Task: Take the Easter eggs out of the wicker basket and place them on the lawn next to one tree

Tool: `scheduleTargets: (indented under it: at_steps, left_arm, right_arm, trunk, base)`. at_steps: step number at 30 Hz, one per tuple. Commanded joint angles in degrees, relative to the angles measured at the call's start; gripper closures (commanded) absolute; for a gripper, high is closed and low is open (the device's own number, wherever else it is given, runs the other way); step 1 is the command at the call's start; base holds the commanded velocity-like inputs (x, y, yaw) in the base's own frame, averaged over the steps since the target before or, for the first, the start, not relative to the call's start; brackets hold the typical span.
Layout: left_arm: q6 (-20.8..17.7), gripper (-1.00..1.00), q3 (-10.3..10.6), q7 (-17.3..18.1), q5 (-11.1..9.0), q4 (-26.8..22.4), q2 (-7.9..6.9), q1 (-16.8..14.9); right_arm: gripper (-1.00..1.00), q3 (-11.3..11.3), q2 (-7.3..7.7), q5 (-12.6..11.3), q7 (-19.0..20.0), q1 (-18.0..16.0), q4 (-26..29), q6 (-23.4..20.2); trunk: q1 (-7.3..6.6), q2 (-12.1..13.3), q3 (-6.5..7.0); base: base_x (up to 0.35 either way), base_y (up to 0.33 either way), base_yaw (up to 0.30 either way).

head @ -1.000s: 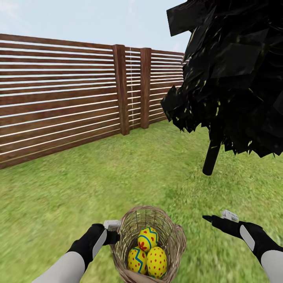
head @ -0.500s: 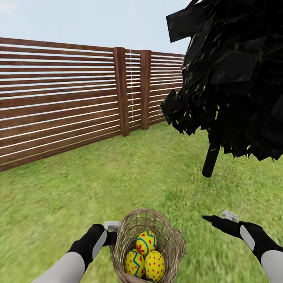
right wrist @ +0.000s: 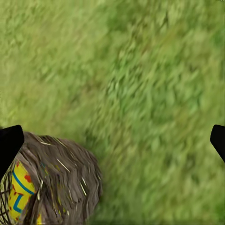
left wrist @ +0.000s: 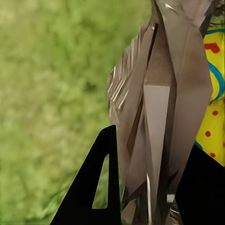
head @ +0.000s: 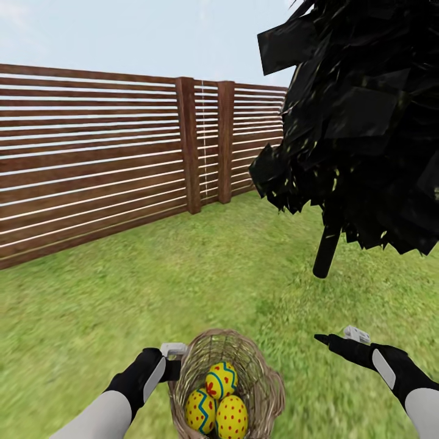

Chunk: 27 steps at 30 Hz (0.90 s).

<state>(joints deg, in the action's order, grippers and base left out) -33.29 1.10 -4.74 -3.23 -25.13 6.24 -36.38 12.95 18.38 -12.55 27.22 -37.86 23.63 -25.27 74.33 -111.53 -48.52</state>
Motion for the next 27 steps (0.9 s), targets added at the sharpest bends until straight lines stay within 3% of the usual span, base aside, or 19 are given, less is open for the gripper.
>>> scheduleTargets:
  at_steps: [1,16,20,25,27]
  left_arm:
    - [-0.29,1.0,0.13,-0.27,-0.37,-0.1,0.0,-0.01]
    - [-0.23,1.0,-0.24,-0.04,-0.73,-0.36,-0.23,-0.01]
    - [-0.11,1.0,-0.31,0.09,-5.53,-0.44,-0.62,-0.02]
    - [0.06,1.0,-0.34,0.34,-6.69,-0.63,-0.87,-0.01]
    - [0.07,1.0,-1.12,2.49,-7.76,-0.64,-0.97,-0.02]
  right_arm:
    - [-1.0,0.31,-0.01,-0.29,0.11,-0.02,0.06,-0.48]
    - [-1.0,0.32,-0.01,-0.37,0.11,-0.02,0.02,-0.48]
    - [-1.0,0.32,-0.01,-0.37,0.11,-0.02,0.02,-0.48]
    - [-1.0,0.32,0.07,-0.37,0.16,-0.02,0.03,-0.48]
    - [-1.0,0.32,0.08,-0.37,0.19,-0.02,0.04,-0.48]
  trunk:
    - [-0.23,0.39,0.13]
    - [-3.53,6.41,2.83]
    - [-4.41,8.01,3.54]
    - [-5.5,10.02,4.44]
    - [-5.94,10.82,4.8]
  base:
    - [0.0,0.0,0.0]
    - [0.0,0.0,0.0]
    - [0.0,0.0,0.0]
    - [0.0,0.0,0.0]
    - [0.0,0.0,0.0]
